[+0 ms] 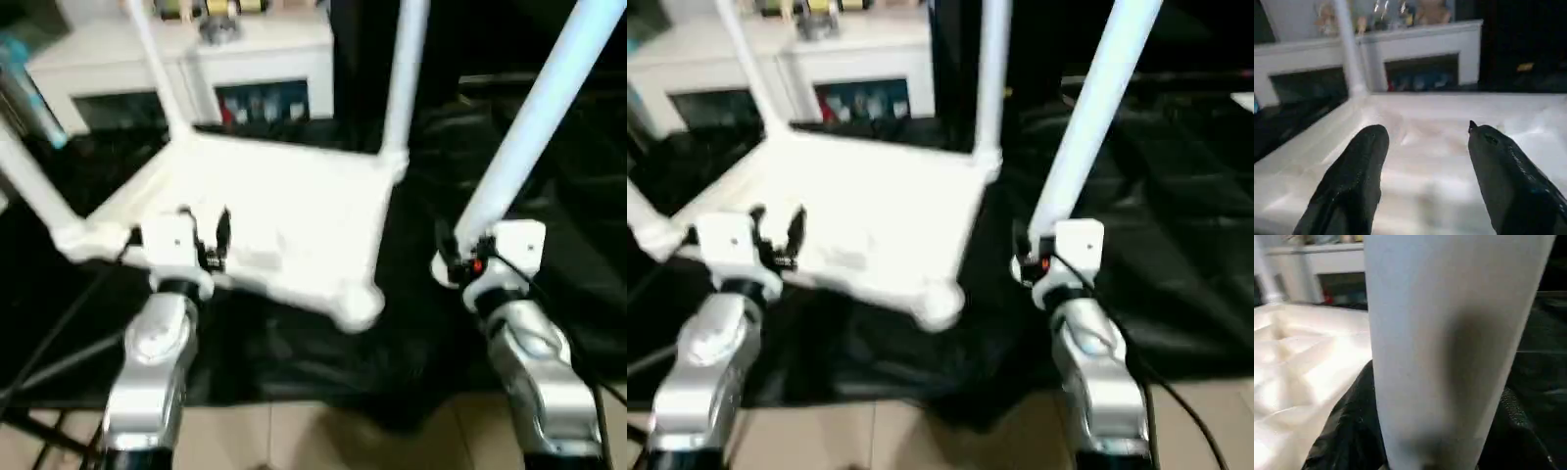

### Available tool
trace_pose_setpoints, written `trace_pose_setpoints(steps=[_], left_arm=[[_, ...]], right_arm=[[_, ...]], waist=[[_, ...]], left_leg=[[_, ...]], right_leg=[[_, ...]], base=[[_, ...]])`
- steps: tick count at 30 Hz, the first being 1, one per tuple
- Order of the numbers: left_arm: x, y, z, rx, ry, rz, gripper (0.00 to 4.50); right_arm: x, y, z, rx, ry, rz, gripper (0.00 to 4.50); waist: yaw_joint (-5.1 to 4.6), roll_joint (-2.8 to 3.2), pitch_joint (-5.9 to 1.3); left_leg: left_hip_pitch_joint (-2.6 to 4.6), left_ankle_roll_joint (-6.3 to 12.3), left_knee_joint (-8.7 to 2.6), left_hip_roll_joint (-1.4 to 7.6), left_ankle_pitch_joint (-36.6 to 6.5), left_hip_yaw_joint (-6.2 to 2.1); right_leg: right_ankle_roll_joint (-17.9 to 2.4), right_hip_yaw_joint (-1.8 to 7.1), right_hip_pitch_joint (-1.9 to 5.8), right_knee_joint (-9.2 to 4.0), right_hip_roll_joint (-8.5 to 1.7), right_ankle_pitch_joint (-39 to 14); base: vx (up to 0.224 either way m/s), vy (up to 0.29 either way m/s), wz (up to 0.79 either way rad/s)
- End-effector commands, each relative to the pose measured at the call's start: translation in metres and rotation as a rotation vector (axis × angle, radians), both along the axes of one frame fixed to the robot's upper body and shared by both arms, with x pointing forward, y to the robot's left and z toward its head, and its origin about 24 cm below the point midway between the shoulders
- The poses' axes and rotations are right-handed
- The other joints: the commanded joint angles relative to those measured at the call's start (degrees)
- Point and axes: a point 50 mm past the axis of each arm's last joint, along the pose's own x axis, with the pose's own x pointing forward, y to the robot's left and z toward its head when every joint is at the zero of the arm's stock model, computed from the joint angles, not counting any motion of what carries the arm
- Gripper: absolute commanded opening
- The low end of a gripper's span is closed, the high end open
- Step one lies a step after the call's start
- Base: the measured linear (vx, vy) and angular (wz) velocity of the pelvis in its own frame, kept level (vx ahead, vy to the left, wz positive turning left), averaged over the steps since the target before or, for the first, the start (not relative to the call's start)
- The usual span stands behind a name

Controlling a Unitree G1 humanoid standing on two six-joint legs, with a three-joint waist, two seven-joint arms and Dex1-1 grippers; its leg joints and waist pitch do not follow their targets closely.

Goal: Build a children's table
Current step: Move to table

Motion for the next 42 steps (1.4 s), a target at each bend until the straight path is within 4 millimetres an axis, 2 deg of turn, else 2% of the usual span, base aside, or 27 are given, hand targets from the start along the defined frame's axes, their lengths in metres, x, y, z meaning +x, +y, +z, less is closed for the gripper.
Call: trace_pose_setpoints(steps=[1,2,4,5,6,7,9,13,16,17,19,20,22,23,28,29,30,32,33,34,35,36,37,38,39,40,42], left_arm=[[-0.004,0.000,0.005,-0.022,-0.021,0.034,3.00],[-0.004,0.001,0.005,-0.026,-0.023,0.037,3.00],[-0.006,0.002,0.004,-0.016,-0.007,0.053,3.00],[-0.009,0.004,0.004,-0.005,0.007,0.062,3.00],[-0.009,0.005,0.004,-0.005,0.011,0.058,3.00],[-0.010,0.005,0.004,-0.006,0.019,0.051,3.00],[-0.009,0.006,0.004,-0.018,0.024,0.028,3.00],[-0.008,0.001,0.001,-0.009,0.021,-0.007,3.00],[-0.004,-0.018,0.002,-0.034,0.006,-0.100,3.00],[0.000,-0.028,0.003,-0.061,-0.002,-0.160,3.00],[0.002,-0.034,0.001,-0.046,0.008,-0.189,3.00],[0.002,-0.037,0.001,-0.039,0.009,-0.202,3.00],[0.002,-0.039,0.001,-0.030,0.013,-0.211,3.00],[0.002,-0.037,0.003,-0.006,0.005,-0.217,3.00],[0.004,-0.027,0.006,0.002,-0.009,-0.187,3.00],[0.006,-0.025,0.009,-0.007,-0.020,-0.181,3.00],[0.012,-0.023,0.012,-0.011,-0.033,-0.178,3.00],[0.015,-0.024,0.013,-0.020,-0.036,-0.171,3.00],[0.016,-0.025,0.014,-0.028,-0.038,-0.165,3.00],[0.017,-0.027,0.015,-0.040,-0.039,-0.160,3.00],[0.017,-0.029,0.016,-0.054,-0.040,-0.162,3.00],[0.016,-0.030,0.017,-0.060,-0.039,-0.164,3.00],[0.015,-0.030,0.016,-0.064,-0.038,-0.163,3.00],[0.014,-0.029,0.014,-0.070,-0.031,-0.161,3.00],[0.013,-0.027,0.011,-0.072,-0.018,-0.148,3.00],[0.013,-0.027,0.011,-0.072,-0.018,-0.148,3.00],[0.013,-0.023,0.006,-0.068,0.001,-0.115,3.00]], right_arm=[[0.002,-0.002,0.004,-0.005,-0.003,0.027,1.91],[0.002,-0.002,0.004,-0.004,-0.002,0.030,1.91],[0.002,-0.001,0.002,-0.007,0.008,0.049,1.91],[0.001,0.000,-0.001,-0.003,0.022,0.066,1.91],[0.001,0.001,-0.001,0.005,0.028,0.072,1.91],[0.001,0.001,-0.002,0.014,0.033,0.080,1.91],[0.003,0.004,-0.002,0.017,0.037,0.092,1.91],[0.006,0.001,-0.003,0.037,0.044,0.105,1.91],[0.013,-0.012,0.007,0.048,0.022,0.055,1.91],[0.017,-0.019,0.016,0.053,-0.002,0.025,1.91],[0.015,-0.023,0.020,0.046,-0.018,0.016,1.91],[0.014,-0.025,0.023,0.052,-0.026,0.016,1.91],[0.011,-0.028,0.024,0.056,-0.032,0.011,1.91],[0.009,-0.030,0.025,0.055,-0.035,0.004,1.91],[0.006,-0.034,0.027,0.056,-0.039,-0.011,1.91],[0.006,-0.033,0.026,0.051,-0.037,-0.005,1.91],[0.008,-0.032,0.022,0.036,-0.027,-0.007,1.91],[0.010,-0.031,0.021,0.019,-0.023,-0.005,1.91],[0.010,-0.030,0.021,0.013,-0.024,0.002,1.91],[0.009,-0.028,0.024,0.016,-0.028,0.023,1.91],[0.010,-0.027,0.026,0.012,-0.033,0.039,1.91],[0.010,-0.026,0.026,0.007,-0.035,0.042,1.91],[0.011,-0.026,0.026,0.006,-0.035,0.039,1.91],[0.013,-0.025,0.027,0.008,-0.036,0.038,1.91],[0.015,-0.023,0.029,0.013,-0.038,0.039,1.91],[0.015,-0.023,0.029,0.013,-0.038,0.039,1.91],[0.016,-0.020,0.030,0.017,-0.039,0.050,1.91]], waist=[[-1.04,1.60,-3.59],[-1.03,1.33,-3.78],[-0.09,-0.20,-3.60],[0.14,-2.83,-3.68],[1.65,-3.36,-3.24],[2.10,-4.12,-2.90],[2.31,-3.75,-2.26],[1.75,-3.97,-1.90],[1.34,-3.04,-2.03],[1.34,-3.21,-2.02],[0.93,-1.44,-1.77],[0.17,-2.47,-1.13],[-0.10,-2.52,-0.85],[-0.40,-2.71,-1.53],[-0.47,-3.02,-3.05],[-0.68,-3.83,-3.43],[-0.46,-2.24,-3.83],[-1.08,-1.92,-4.35],[-2.52,-1.44,-4.41],[-4.19,-2.29,-4.51],[-4.19,-2.73,-4.03],[-4.26,-3.72,-3.97],[-2.36,-6.52,-3.43],[-0.07,-5.94,-3.02],[0.17,-6.52,-3.23],[-0.02,-6.61,-2.98],[-0.38,-4.83,-2.23]], left_leg=[[4.18,-7.74,-10.18,9.07,3.09,-6.84],[4.29,-2.76,-9.28,10.20,14.09,-6.86],[2.64,4.93,-8.71,9.48,17.41,-5.03],[0.36,7.31,-6.77,5.58,11.67,-1.94],[-0.54,6.52,-6.62,3.18,2.54,0.05],[-0.33,6.30,-6.71,3.34,-1.79,0.34],[0.44,3.85,-8.60,4.76,-8.00,0.48],[1.09,1.15,-9.72,5.84,-12.52,0.47],[1.29,-0.10,-9.70,5.90,-12.29,0.69],[2.21,-0.98,-9.82,5.79,-16.21,1.02],[3.18,-1.57,-10.30,5.60,-22.70,1.00],[3.74,-0.92,-10.45,5.35,-28.24,1.15],[4.82,0.17,-10.48,4.88,-31.18,1.53],[3.95,2.92,-10.45,4.15,-24.89,2.14],[2.85,8.99,-9.57,3.09,-7.26,2.94],[2.91,13.25,-8.86,2.66,-0.53,2.87],[3.38,16.17,-8.45,2.44,3.71,2.49],[5.97,20.23,-8.19,3.21,9.41,1.10],[10.29,26.72,-7.43,5.74,16.64,-2.17],[15.19,32.01,-7.13,10.28,20.66,-6.31],[14.72,35.53,-7.35,11.37,24.17,-7.69],[13.25,33.31,-6.61,9.46,22.65,-6.56],[4.36,24.22,-2.79,-1.79,10.26,0.74],[-1.48,17.31,4.07,-2.79,-1.98,0.67],[-4.56,10.39,6.08,-1.19,-0.45,-0.90],[-5.24,8.38,5.59,-1.28,1.67,-0.83],[-4.23,6.29,0.96,-0.18,9.30,-0.52]], right_leg=[[-3.55,-2.72,-0.64,0.84,-0.09,3.52],[-3.32,-2.92,0.05,0.66,-1.36,1.92],[-4.08,-2.69,1.46,-0.77,-2.74,2.21],[-6.59,-1.45,3.37,-3.77,-5.22,7.44],[-8.27,-0.64,3.96,-5.12,-7.48,3.43],[-7.89,-0.29,3.77,-6.11,-8.05,-2.94],[-7.33,-1.05,2.90,-6.62,-6.37,-20.18],[-7.58,-1.41,2.20,-6.11,-5.14,-15.05],[-8.25,-1.28,2.45,-5.79,-5.07,-11.06],[-7.77,-1.29,2.60,-5.91,-5.03,-13.27],[-7.43,-1.87,2.90,-6.34,-4.48,-18.25],[-7.09,-2.38,3.24,-7.34,-3.94,-23.73],[-7.02,-2.81,3.68,-8.27,-3.79,-29.31],[-7.73,-2.30,6.36,-9.02,-4.27,-29.20],[-11.43,-2.31,9.28,-8.28,-3.43,-15.58],[-12.95,-2.63,9.66,-7.16,-2.57,-6.09],[-13.30,-2.93,9.66,-5.98,-2.33,-1.01],[-12.15,-3.93,8.04,-3.92,-1.11,4.43],[-8.39,-5.44,3.58,-1.25,-0.56,3.84],[-3.56,-4.95,-2.51,1.84,-2.59,-3.91],[2.02,-3.60,-4.64,3.99,-4.32,-6.96],[1.95,-2.19,-3.88,2.57,-5.31,-4.02],[0.89,1.28,5.28,-2.45,-5.09,3.61],[-8.56,7.87,11.11,-6.92,-11.96,-3.82],[-15.10,6.78,13.28,-5.13,-10.99,2.86],[-16.14,5.27,13.29,-4.55,-9.46,7.79],[-18.30,0.41,11.31,-6.19,-6.46,4.92]], base=[[-0.034,0.145,0.02],[-0.030,0.081,-0.06],[-0.043,0.063,-0.05],[-0.085,-0.004,-0.02],[-0.085,-0.004,-0.02],[-0.100,-0.051,0.03],[-0.079,-0.059,0.02],[-0.014,-0.009,0.00],[0.000,0.000,0.00],[0.000,0.000,0.00],[0.000,0.000,0.00],[0.000,0.000,0.00],[0.045,0.005,-0.03],[0.063,0.001,-0.04],[0.127,-0.005,-0.02],[0.155,0.007,0.08],[0.155,0.007,0.08],[0.179,-0.010,0.07],[0.178,-0.022,0.06],[0.138,-0.050,-0.01],[0.049,-0.080,-0.18],[0.049,-0.080,-0.18],[0.010,-0.064,0.03],[0.112,0.004,0.16],[0.112,0.004,0.16],[0.156,0.012,-0.03],[0.129,-0.012,-0.06]])
